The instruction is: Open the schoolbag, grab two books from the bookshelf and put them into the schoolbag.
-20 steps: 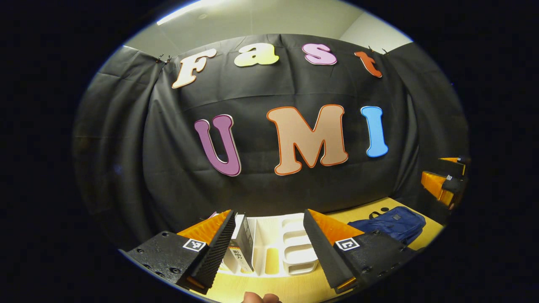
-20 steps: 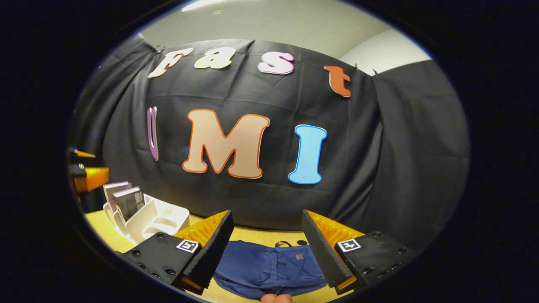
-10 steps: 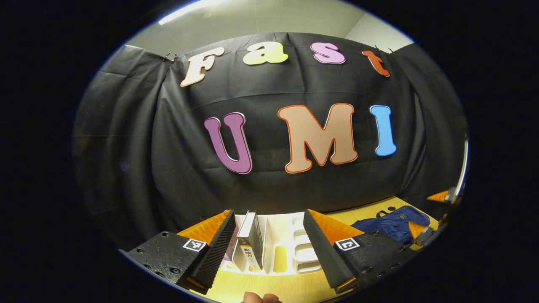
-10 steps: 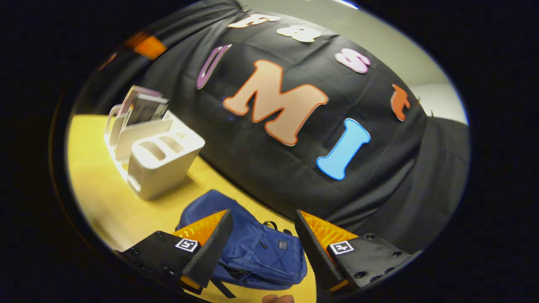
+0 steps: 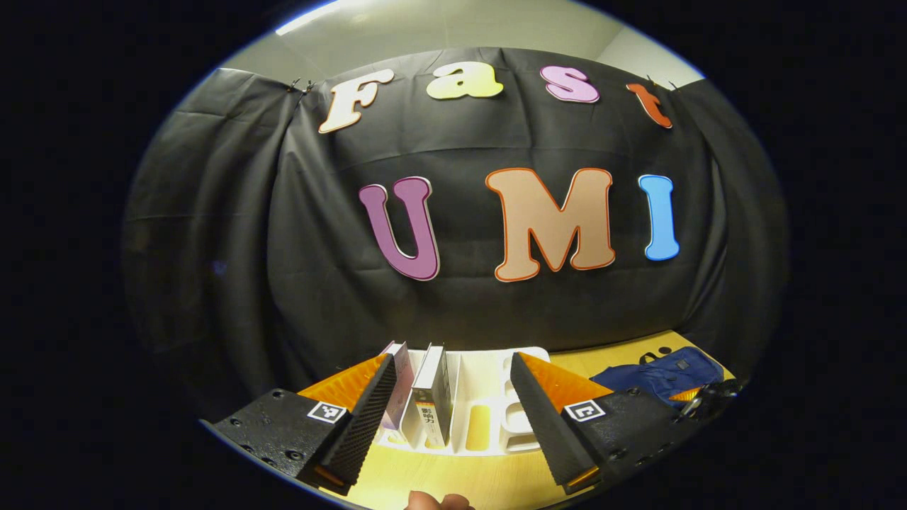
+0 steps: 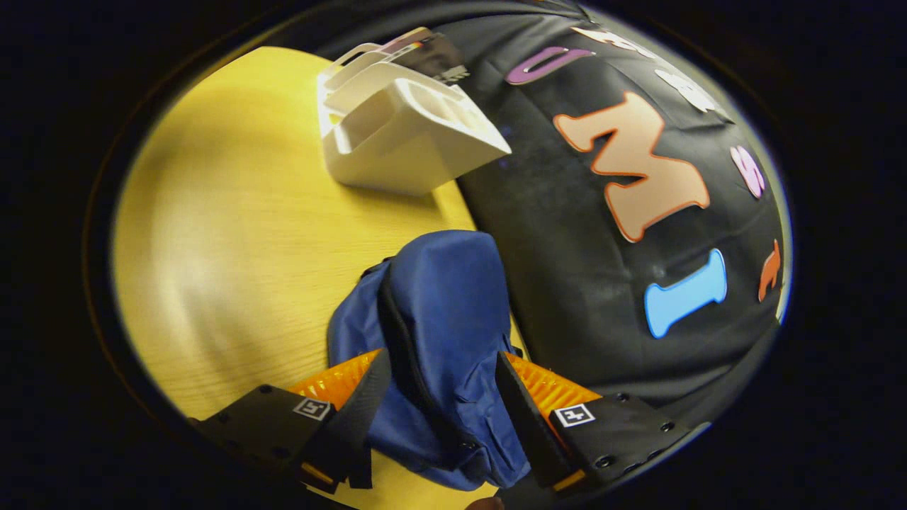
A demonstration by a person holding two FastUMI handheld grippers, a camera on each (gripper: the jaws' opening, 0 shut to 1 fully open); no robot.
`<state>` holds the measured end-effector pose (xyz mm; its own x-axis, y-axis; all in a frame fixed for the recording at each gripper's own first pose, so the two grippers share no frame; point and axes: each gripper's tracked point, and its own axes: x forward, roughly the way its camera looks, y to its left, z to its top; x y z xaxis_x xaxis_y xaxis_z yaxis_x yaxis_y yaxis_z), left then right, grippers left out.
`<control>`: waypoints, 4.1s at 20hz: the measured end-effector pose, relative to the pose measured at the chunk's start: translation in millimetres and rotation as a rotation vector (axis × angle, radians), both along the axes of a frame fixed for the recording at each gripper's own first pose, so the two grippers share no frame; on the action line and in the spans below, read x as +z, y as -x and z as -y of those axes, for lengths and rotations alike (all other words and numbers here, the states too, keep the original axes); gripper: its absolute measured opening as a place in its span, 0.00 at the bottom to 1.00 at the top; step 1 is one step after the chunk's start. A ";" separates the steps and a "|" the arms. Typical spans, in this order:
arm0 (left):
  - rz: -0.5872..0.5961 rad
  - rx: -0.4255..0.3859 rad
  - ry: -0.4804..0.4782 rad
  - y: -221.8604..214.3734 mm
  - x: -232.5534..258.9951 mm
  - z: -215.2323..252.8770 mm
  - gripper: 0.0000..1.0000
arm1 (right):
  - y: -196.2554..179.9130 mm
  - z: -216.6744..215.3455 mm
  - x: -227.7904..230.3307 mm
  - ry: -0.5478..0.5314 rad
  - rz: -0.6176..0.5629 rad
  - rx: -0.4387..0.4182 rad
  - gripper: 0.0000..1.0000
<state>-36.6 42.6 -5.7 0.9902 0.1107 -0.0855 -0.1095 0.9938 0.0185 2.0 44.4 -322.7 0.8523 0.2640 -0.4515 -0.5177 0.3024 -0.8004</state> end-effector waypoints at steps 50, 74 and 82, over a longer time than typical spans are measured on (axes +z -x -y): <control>-0.110 0.061 0.154 -13.5 -45.9 -33.0 0.97 | -83.4 53.7 105.0 -1.096 -0.389 -0.569 0.03; -0.523 -0.100 0.002 -162.7 -144.2 -40.7 0.94 | -79.2 77.7 124.4 -1.227 -0.353 -0.675 0.04; -0.756 -0.127 -0.028 -175.6 -180.2 -58.0 0.79 | -78.6 83.2 128.3 -1.238 -0.344 -0.689 0.03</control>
<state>139.0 100.6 -185.8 0.6689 0.0123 -0.7433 0.0574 0.9960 0.0682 80.5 -38.8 -194.5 0.8672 0.2199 -0.4469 -0.0967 0.9545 0.2821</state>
